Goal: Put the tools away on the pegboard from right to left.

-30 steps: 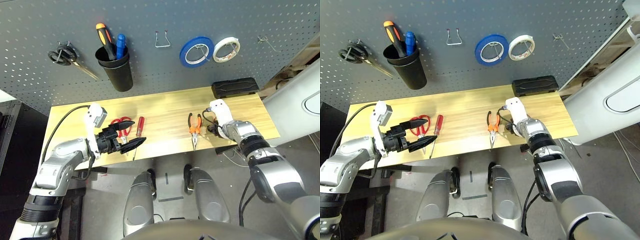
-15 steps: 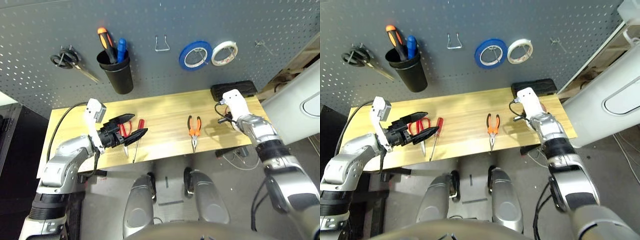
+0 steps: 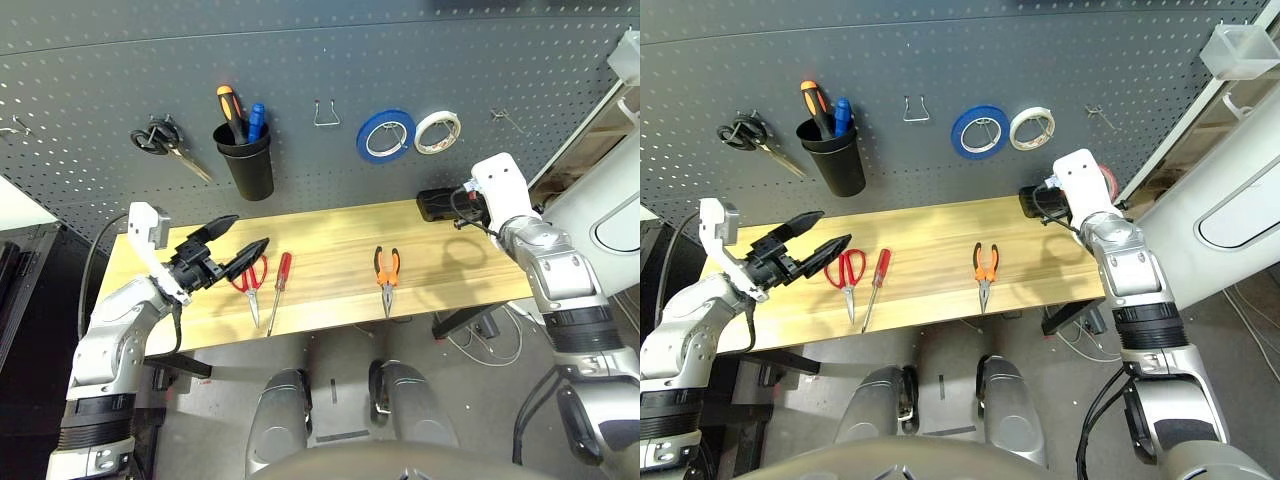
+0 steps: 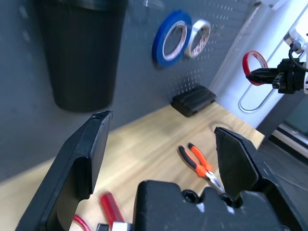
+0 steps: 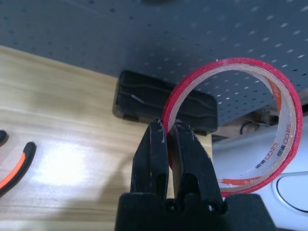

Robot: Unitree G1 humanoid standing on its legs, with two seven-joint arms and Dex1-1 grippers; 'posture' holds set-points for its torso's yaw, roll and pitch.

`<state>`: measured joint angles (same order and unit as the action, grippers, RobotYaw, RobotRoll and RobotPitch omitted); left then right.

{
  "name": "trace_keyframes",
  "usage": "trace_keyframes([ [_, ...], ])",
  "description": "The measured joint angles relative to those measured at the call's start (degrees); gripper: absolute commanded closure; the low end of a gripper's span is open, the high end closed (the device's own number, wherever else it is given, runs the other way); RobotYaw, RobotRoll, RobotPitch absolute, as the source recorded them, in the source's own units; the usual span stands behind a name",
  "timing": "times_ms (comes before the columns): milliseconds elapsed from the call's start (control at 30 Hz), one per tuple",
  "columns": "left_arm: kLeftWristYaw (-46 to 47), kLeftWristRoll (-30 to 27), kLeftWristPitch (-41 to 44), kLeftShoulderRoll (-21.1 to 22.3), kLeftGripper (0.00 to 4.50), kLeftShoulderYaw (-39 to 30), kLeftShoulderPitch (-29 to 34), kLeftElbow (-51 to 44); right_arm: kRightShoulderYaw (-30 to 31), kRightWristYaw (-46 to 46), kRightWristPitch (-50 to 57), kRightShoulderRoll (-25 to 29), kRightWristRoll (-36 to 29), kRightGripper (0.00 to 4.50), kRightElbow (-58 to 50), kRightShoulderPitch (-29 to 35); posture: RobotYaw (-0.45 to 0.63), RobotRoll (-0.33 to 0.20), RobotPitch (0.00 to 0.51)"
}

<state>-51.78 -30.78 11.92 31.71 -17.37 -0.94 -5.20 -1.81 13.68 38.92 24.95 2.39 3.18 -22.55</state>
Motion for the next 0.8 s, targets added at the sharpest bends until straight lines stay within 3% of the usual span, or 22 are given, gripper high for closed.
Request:
trace_keyframes([
  [200, -1.7, -1.8, -0.6, 2.3, 0.00, -3.0, -0.4, -0.8, -1.3, -1.1, -0.1, 0.3, 0.1, 4.47, -3.9, 0.4, -0.03, 0.000, 0.009],
  [367, -1.7, -1.7, -0.5, 2.7, 0.00, -2.3, -4.6, -0.8, -1.1, -1.2, -3.1, 1.5, 0.7, 4.47, -3.2, -1.9, -0.04, 0.000, 0.013],
  [533, -0.8, -1.7, 0.5, 2.8, 0.00, -0.5, -8.3, -0.9, -1.2, -0.7, -7.7, 2.7, 1.1, 4.47, 4.1, -6.4, -0.04, 0.000, 0.018],
  [800, 1.8, -1.8, 3.6, 2.1, 0.00, 2.4, -8.9, -4.6, -1.0, -0.1, -18.0, 3.3, 1.3, 4.47, 22.4, -15.0, -0.02, 0.000, 0.027],
])
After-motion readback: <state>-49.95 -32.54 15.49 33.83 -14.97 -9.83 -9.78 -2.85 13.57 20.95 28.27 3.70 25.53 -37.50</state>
